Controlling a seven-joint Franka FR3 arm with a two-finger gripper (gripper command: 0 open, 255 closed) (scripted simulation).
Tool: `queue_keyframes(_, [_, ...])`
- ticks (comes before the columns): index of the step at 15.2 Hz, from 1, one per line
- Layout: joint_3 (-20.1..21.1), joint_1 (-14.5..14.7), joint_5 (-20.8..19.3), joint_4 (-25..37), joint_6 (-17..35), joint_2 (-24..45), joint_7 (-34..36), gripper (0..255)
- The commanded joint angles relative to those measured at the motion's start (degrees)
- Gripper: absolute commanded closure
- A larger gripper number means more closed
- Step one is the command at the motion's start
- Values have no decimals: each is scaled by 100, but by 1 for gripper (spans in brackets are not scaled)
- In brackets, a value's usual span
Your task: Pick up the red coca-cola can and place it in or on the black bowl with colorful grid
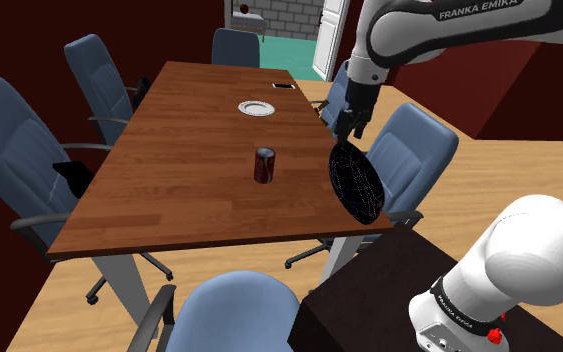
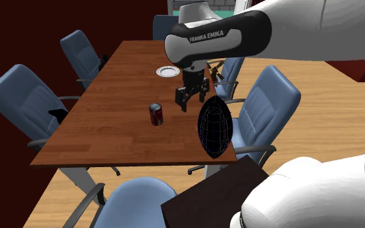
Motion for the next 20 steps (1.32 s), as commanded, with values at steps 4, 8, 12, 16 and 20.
queue_keyframes(4, [65, 84, 59, 520, 645, 1074, 11, 0])
queue_keyframes(8, [111, 136, 86, 1052, 1037, 1931, 8, 0])
queue_keyframes(12, [158, 181, 98, 1698, 1315, 2788, 8, 0])
queue_keyframes(16, [202, 227, 94, 2464, 1477, 3651, 13, 0])
queue_keyframes(20, [239, 276, 76, 3368, 1520, 4531, 20, 0])
